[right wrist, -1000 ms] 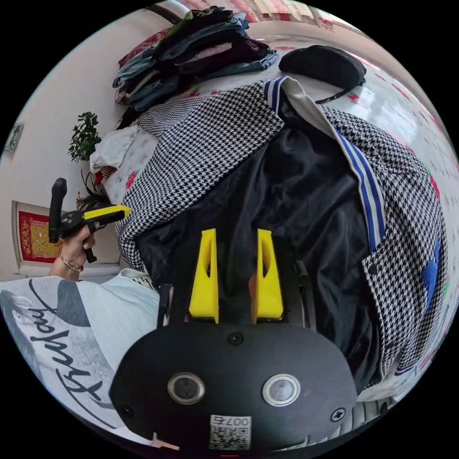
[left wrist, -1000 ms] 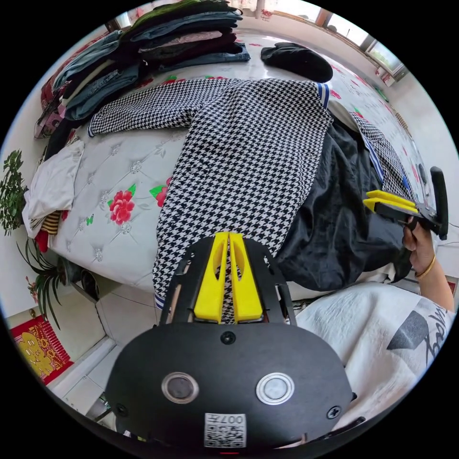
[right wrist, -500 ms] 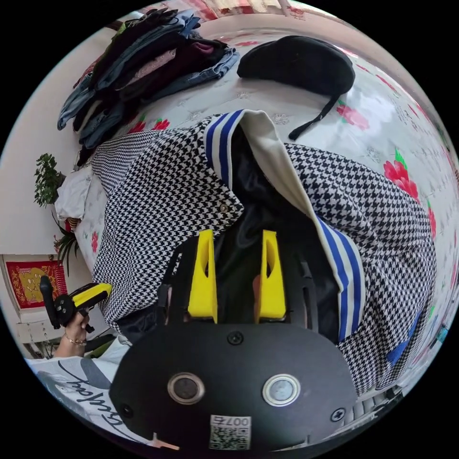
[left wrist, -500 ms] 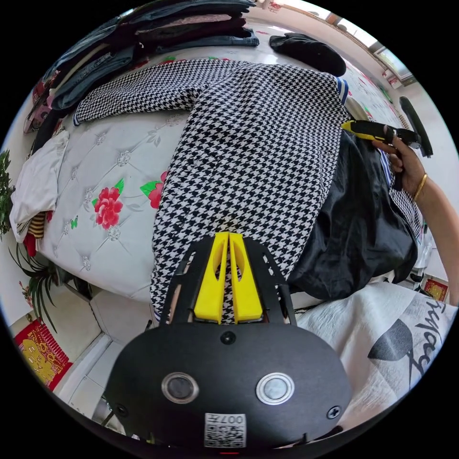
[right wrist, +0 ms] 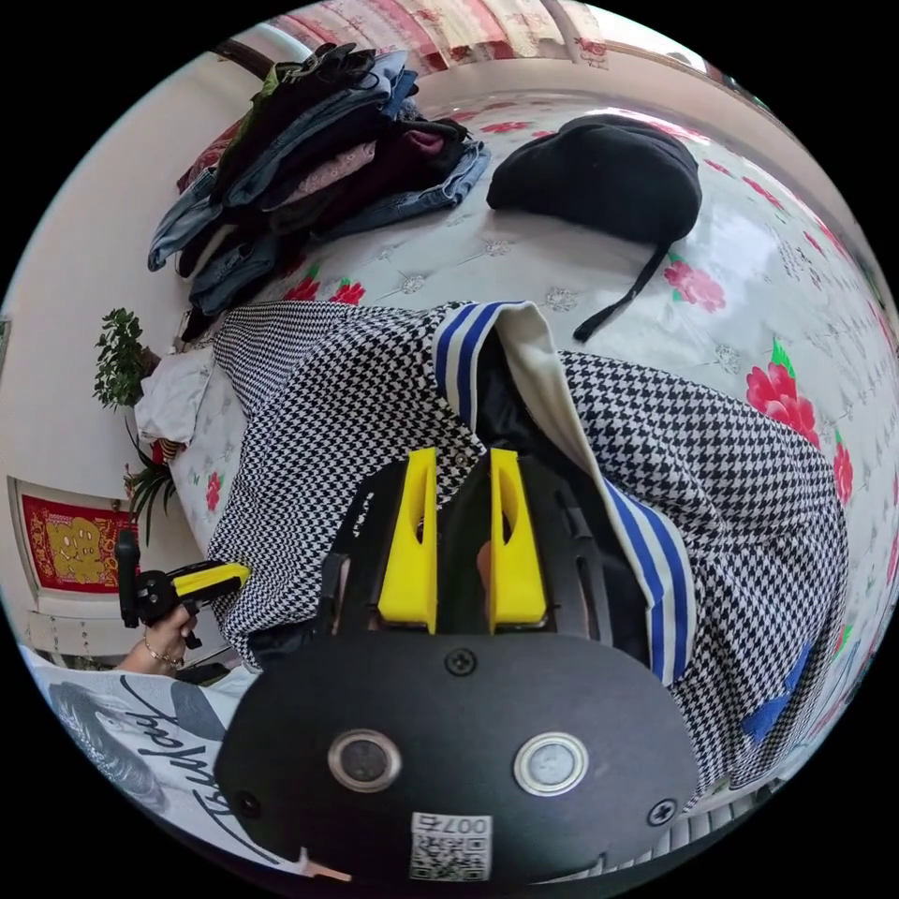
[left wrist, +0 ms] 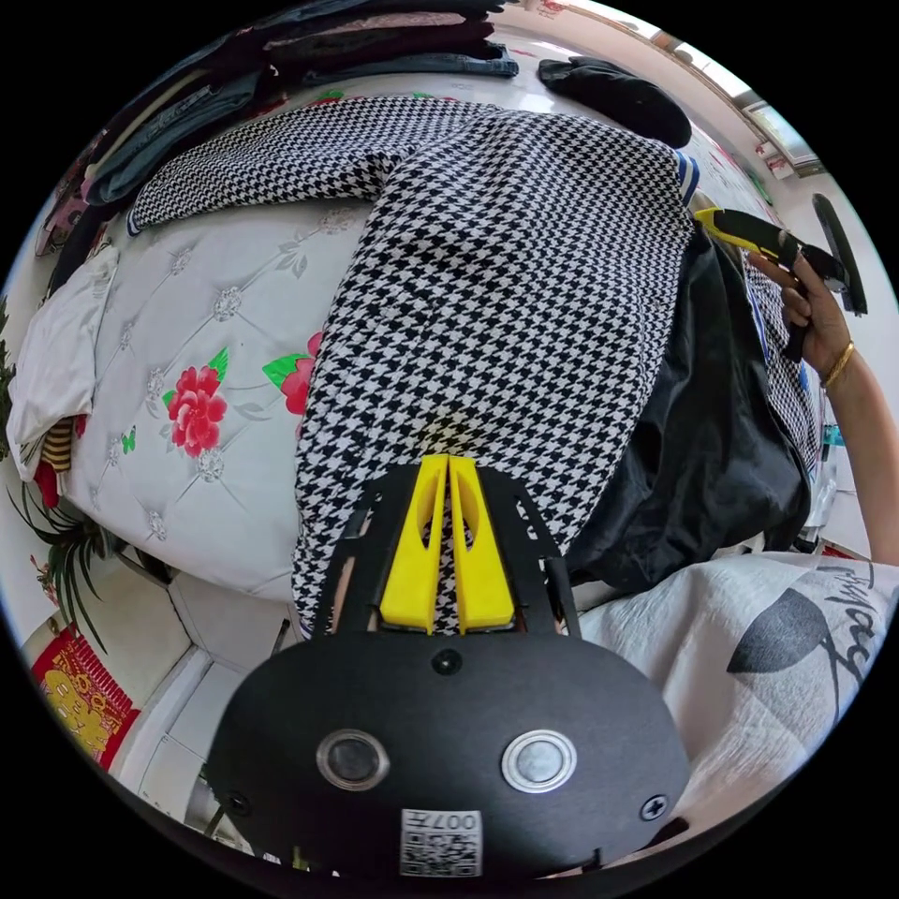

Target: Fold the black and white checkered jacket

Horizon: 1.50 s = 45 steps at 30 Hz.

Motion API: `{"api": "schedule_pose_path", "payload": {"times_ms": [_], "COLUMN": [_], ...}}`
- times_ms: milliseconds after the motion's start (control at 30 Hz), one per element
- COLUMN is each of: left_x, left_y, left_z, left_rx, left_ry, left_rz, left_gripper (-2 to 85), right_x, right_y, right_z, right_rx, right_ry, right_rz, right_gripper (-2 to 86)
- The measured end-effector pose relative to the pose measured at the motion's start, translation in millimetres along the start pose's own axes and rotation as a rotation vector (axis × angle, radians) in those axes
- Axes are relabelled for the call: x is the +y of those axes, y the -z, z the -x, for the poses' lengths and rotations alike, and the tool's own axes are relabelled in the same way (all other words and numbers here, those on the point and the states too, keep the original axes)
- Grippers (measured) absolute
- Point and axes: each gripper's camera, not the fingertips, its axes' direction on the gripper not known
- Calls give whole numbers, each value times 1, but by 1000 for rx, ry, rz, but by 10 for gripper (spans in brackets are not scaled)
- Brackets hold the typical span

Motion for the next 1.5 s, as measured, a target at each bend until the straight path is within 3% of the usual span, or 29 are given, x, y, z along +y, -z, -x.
{"api": "schedule_pose_path", "payload": {"times_ms": [200, 367, 500, 567, 633, 700, 833, 933, 1033, 1133, 1233, 1400, 1500], "left_x": [20, 54, 58, 53, 47, 43, 54, 42, 0, -40, -21, 42, 69], "left_y": [22, 69, 54, 29, 30, 41, 121, 184, 189, 134, 115, 112, 104], "left_z": [7, 9, -15, -21, -9, 7, 28, 28, -10, -47, -49, -2, 29], "left_rx": [17, 160, 142, 82, 193, 261, 343, 423, 327, 345, 313, 213, 133], "left_ry": [-41, -168, -314, -329, -297, -223, -206, -210, -292, -350, -338, -216, -133], "left_rz": [-45, -186, -88, -1, 1, 17, -114, -269, -349, -191, -171, -183, -145], "left_gripper": [20, 88, 109, 102, 30, 7, -3, 0, 17, 67, 80, 85, 94], "right_x": [6, 12, -1, -12, -18, -23, -38, -66, -104, -131, -85, 54, 137], "right_y": [20, 33, 8, -19, -34, -24, 66, 121, 127, 83, 75, 77, 55], "right_z": [-20, -31, -23, -9, -1, 10, 33, 47, 50, 15, -6, -16, -6], "right_rx": [-71, -55, -111, -78, -13, 44, -97, -32, 120, 188, 140, -182, -263], "right_ry": [-43, 22, 91, 146, 147, 174, 301, 363, 353, 153, 146, 224, 246], "right_rz": [-47, -38, 3, 64, 124, 94, -111, -262, -328, -135, -143, -139, -14], "right_gripper": [87, 90, 87, 73, 57, 44, 25, 23, 30, 39, 45, 53, 62]}}
